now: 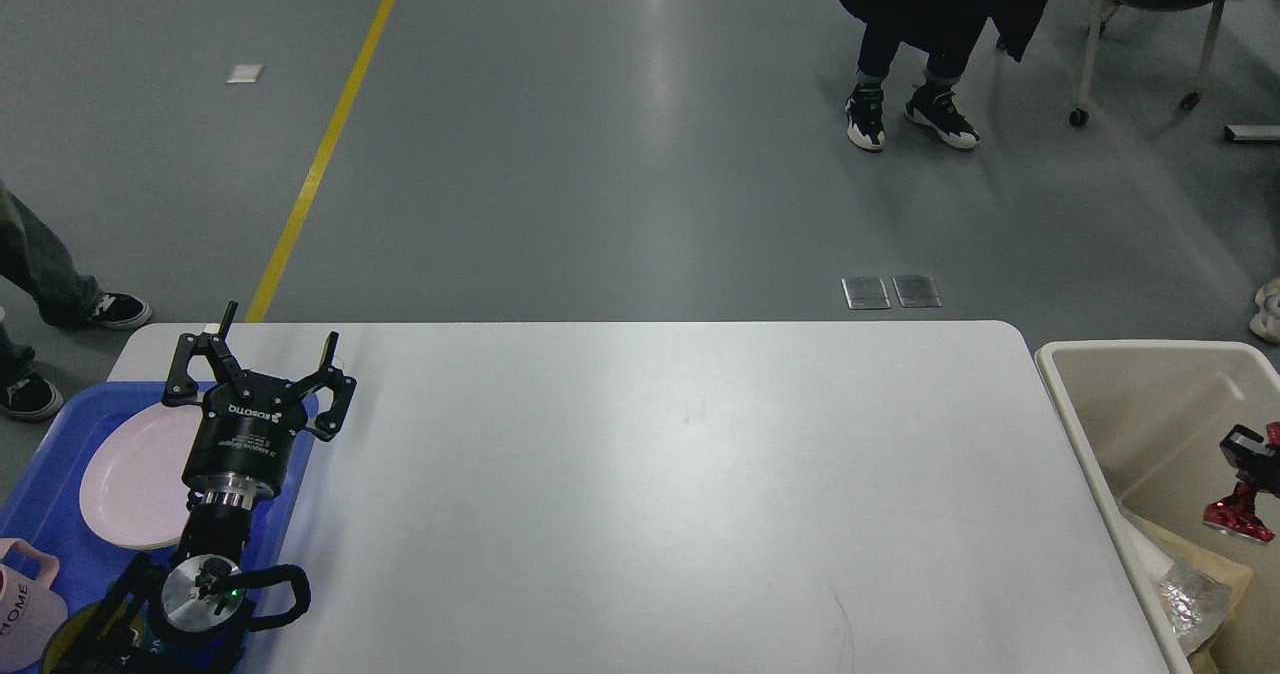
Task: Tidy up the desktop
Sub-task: 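Lower the red wrapper into the bin and open the right gripper, then raise the right gripper up out of the bin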
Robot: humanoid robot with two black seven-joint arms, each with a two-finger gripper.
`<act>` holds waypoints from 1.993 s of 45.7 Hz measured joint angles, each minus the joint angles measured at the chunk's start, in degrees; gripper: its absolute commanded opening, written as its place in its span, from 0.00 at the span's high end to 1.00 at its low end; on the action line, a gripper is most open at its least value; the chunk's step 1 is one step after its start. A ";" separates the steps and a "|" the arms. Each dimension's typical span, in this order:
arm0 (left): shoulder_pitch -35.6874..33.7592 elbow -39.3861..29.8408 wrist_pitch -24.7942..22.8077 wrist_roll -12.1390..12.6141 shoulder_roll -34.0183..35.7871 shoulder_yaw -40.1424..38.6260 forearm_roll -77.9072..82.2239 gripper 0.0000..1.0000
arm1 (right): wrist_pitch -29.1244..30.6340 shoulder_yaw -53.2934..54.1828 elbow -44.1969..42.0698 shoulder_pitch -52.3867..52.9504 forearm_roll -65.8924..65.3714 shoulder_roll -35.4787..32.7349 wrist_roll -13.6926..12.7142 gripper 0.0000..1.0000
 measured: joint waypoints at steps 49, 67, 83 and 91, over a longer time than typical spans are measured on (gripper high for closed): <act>0.00 0.00 0.00 0.00 0.00 0.00 -0.03 0.04 | -24.90 0.73 -4.89 -14.53 2.93 9.45 -5.96 0.00; 0.00 0.00 0.00 0.00 -0.04 0.00 -0.04 0.04 | -25.10 1.00 -3.94 -11.92 2.91 8.99 -5.21 0.00; -0.01 0.00 0.00 0.00 -0.01 0.00 -0.03 0.04 | -24.09 17.65 -2.48 1.96 6.63 3.67 2.22 0.00; -0.01 0.00 0.00 0.00 0.00 0.00 -0.03 0.04 | -23.84 46.21 5.17 6.68 6.65 1.24 2.47 0.00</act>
